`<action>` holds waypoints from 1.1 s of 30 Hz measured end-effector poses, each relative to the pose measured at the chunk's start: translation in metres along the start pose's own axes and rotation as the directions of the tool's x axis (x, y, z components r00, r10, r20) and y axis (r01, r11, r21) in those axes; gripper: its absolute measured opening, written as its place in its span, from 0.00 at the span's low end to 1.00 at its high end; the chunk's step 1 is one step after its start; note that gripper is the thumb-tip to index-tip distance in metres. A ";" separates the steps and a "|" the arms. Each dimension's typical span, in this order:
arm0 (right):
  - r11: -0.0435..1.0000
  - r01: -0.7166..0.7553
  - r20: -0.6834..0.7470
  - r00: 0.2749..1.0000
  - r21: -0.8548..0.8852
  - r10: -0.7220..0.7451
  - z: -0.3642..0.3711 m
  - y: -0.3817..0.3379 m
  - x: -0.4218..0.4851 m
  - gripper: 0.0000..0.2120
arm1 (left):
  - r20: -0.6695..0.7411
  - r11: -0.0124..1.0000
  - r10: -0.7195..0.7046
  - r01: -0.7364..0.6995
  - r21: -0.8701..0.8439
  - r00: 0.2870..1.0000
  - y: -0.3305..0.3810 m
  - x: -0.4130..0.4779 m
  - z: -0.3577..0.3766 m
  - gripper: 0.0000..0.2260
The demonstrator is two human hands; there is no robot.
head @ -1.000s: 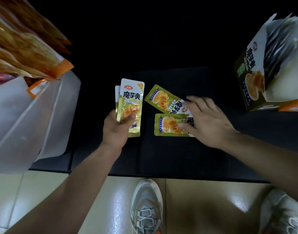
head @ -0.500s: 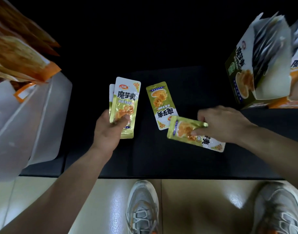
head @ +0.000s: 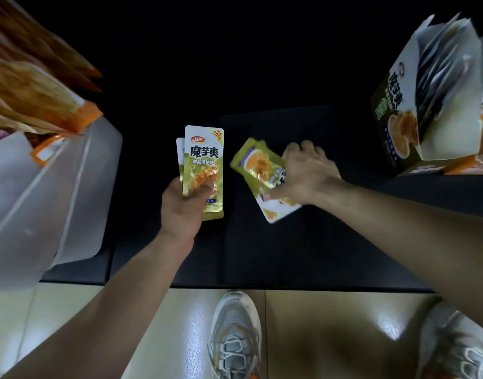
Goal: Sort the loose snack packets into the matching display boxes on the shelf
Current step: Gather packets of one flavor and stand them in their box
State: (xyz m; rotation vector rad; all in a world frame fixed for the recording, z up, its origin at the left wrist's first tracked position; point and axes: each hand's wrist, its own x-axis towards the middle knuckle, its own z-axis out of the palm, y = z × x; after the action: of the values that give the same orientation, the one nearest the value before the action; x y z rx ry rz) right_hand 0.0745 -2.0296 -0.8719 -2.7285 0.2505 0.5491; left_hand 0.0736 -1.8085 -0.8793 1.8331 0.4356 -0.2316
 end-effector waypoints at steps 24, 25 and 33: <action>0.920 0.302 0.264 0.893 0.249 -0.365 -0.035 0.044 -0.051 0.20 | 0.369 0.967 0.134 -0.203 0.156 0.920 0.008 -0.023 0.022 0.12; 0.909 0.290 0.230 0.903 0.300 -0.364 -0.034 0.044 -0.052 0.20 | 0.395 0.959 0.144 -0.226 0.170 0.907 0.009 -0.026 0.025 0.11; 0.657 0.128 -0.064 0.991 0.743 -0.120 -0.021 0.035 -0.052 0.19 | 0.591 0.979 0.016 -0.131 0.153 0.807 0.003 -0.050 0.040 0.06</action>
State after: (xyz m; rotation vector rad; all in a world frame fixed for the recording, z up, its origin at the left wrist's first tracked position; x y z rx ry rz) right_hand 0.0260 -2.0640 -0.8425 -1.9111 0.2228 0.2916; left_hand 0.0316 -1.8563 -0.8698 1.8399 -0.1019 -0.7866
